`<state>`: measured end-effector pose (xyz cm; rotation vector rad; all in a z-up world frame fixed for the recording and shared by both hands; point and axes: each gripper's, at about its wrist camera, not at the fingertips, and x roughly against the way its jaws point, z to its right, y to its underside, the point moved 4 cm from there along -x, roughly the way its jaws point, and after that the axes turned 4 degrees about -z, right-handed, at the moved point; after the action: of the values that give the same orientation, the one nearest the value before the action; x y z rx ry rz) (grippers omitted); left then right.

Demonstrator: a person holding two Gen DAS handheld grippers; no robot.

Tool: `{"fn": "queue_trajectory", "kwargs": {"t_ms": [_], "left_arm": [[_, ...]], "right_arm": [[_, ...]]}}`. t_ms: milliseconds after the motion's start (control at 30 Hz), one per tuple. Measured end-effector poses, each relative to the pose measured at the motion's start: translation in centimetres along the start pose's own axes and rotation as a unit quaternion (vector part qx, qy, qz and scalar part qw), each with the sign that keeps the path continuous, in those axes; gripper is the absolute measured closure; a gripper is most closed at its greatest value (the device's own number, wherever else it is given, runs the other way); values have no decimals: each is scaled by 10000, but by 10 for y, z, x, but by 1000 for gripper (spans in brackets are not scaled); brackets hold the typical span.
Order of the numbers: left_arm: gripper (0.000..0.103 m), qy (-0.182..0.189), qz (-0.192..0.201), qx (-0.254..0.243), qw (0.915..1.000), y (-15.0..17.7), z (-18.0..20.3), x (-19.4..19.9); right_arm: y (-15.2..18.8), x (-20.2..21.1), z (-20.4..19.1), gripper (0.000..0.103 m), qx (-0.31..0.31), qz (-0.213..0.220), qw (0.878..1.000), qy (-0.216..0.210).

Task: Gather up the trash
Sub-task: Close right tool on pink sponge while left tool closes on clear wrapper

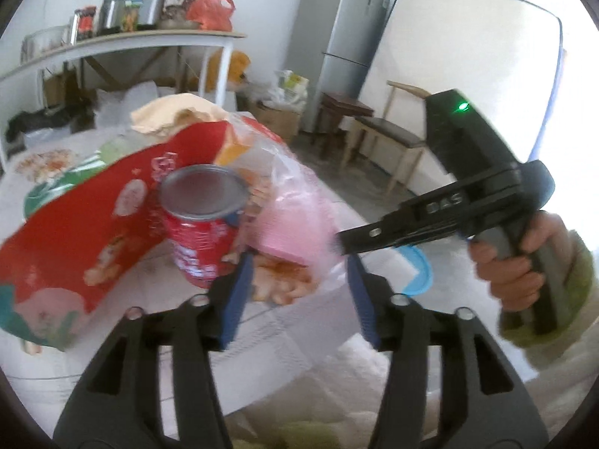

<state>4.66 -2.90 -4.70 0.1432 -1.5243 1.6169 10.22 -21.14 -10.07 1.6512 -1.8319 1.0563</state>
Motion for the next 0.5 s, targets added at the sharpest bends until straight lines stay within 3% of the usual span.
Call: {"fn": "queue_trajectory", "kwargs": {"t_ms": [133,300,500], "left_arm": [[44,-23,-138,-206,9997,-2,7,-11],[44,-380,-285,-671,9966,-1,16,-29],[44,-561,-296,-823,9946,-5,20,-35]], "right_arm": [[2,-9,4,81,-239,-215,9985,-439],[3,-13,16,80,-627,-395,9910,-1112],[9,-16,30,74,-878,-489,9853,-1378]]}}
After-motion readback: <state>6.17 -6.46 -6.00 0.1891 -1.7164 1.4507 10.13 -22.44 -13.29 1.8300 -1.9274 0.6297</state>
